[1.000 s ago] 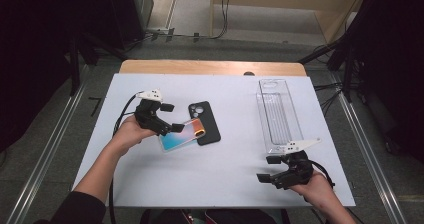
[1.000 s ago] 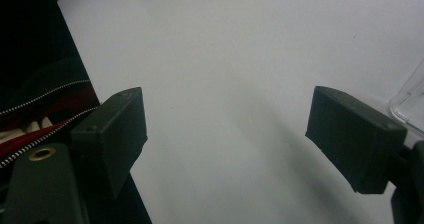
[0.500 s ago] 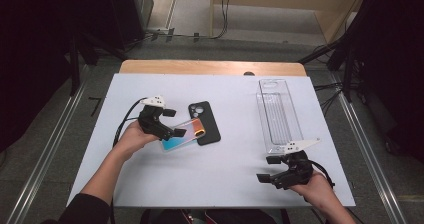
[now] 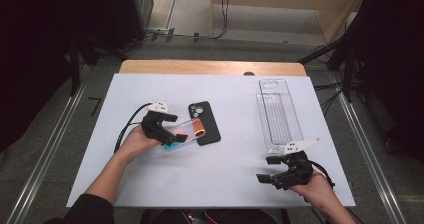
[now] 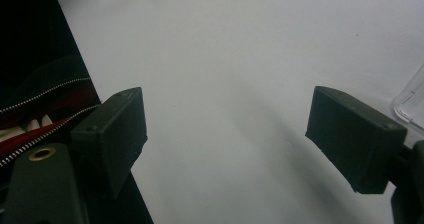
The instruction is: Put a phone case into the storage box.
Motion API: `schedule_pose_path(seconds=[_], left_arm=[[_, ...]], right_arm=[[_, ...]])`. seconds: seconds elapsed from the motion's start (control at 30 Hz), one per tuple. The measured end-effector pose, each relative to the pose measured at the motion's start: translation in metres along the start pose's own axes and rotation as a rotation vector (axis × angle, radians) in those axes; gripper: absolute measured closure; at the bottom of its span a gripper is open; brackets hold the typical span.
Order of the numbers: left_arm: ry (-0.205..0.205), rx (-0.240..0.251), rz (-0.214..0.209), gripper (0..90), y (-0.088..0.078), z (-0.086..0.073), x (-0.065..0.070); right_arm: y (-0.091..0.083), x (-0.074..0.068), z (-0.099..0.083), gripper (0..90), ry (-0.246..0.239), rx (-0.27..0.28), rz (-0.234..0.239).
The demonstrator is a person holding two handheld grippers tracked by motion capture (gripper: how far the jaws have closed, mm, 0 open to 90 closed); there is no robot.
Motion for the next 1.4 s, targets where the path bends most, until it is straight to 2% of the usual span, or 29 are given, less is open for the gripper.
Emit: schedule_pose_path(seconds=[0.17, 0.3, 0.47, 0.6, 0.83, 0.87, 1.1, 1.33, 1.4], left_arm=[[0.010, -0.005, -0.003, 0.8, 0.004, -0.002, 0.000], [0.020, -0.029, 0.008, 0.8, 0.009, -0.005, 0.001], [0.031, -0.057, 0.048, 0.8, 0.015, -0.011, 0.001], [0.044, -0.081, 0.058, 0.8, 0.018, -0.014, 0.000], [0.067, -0.088, 0.081, 0.9, 0.019, -0.014, 0.003], [0.081, -0.094, 0.110, 2.4, 0.020, -0.014, 0.005], [0.091, -0.098, 0.136, 4.9, 0.021, -0.015, 0.007], [0.135, -0.122, 0.183, 6.9, 0.023, -0.015, 0.012], [0.134, -0.119, 0.186, 7.0, 0.024, -0.015, 0.012]], right_arm=[[0.000, 0.000, 0.000, 14.5, -0.002, -0.002, -0.003], [0.000, 0.000, 0.000, 14.5, -0.002, -0.002, -0.002], [0.000, 0.000, 0.000, 14.5, -0.004, -0.006, -0.003], [0.000, 0.000, 0.000, 14.5, -0.005, -0.006, -0.002], [0.001, 0.000, 0.000, 14.5, 0.000, -0.008, -0.001], [0.001, 0.000, 0.000, 14.5, -0.001, -0.009, -0.003], [0.001, 0.000, 0.000, 14.5, -0.001, -0.010, -0.003], [0.001, 0.000, 0.000, 14.5, -0.002, -0.012, -0.005], [0.001, 0.000, 0.000, 14.5, -0.002, -0.013, -0.005]])
Point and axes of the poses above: each handheld gripper's, and its own axes: y roughly forward along the jaws, z roughly out of its top, x roughly to its right, the point moved 1 cm from there along y, roughly forward along the jaws, and after that the axes turned 1 degree about -z, right-handed, at the moved point
